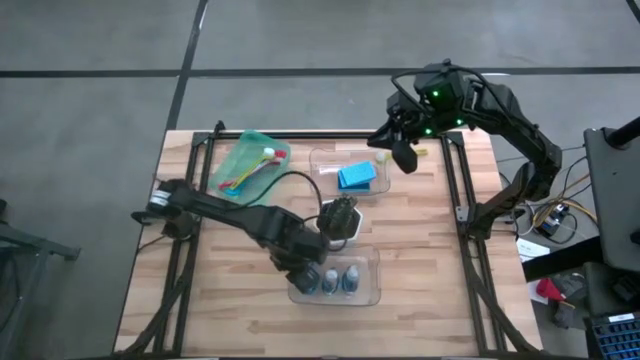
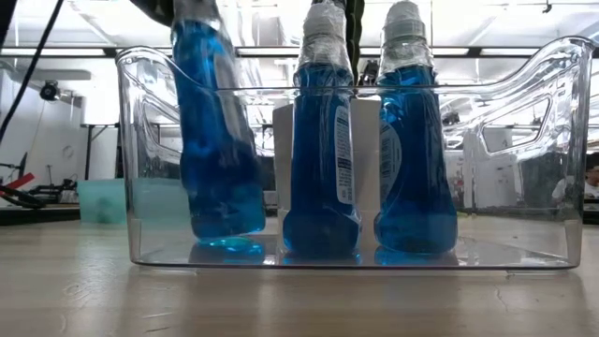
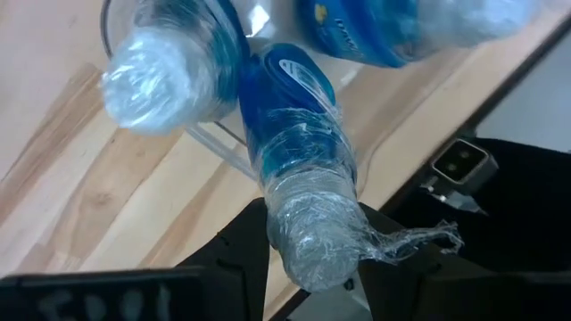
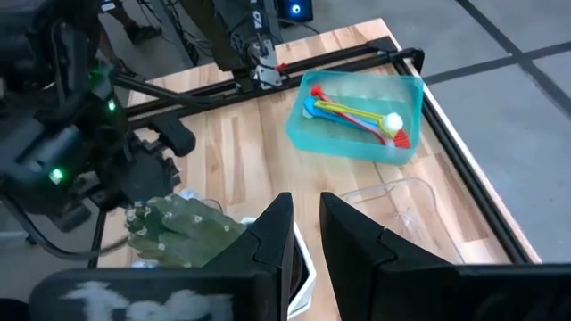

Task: Pick & Place Kitchen Sink Supplies
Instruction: Put the blue dishwashing liquid bottle into the bottom transparent bin

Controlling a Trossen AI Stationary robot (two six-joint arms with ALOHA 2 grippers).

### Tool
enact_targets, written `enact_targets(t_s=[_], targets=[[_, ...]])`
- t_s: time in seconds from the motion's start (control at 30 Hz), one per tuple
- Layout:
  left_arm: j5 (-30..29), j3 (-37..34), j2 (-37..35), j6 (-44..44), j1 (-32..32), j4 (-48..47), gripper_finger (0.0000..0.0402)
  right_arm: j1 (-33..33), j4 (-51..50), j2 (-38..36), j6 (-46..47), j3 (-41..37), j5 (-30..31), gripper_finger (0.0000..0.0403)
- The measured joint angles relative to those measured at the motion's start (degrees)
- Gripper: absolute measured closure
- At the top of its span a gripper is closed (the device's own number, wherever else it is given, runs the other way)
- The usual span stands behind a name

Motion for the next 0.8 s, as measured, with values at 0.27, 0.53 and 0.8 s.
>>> enact_targets(t_s=[0.27,0.53,0.8], targets=[[1.72,0.0,2.67,0.07,1.07,1.15,0.0264,0.0,0.05,0.0,0.59,-1.83,0.0,0.0346],[1.06,0.0,3.05,1.19,1.5,3.13,0.0241,0.0,0.24,-0.54,0.58,-1.39,0.0,0.0346],[0.88,0.0,3.05,0.41,1.51,5.45,0.0236,0.0,0.29,-1.47,-0.46,-0.81,0.02,0.0346]])
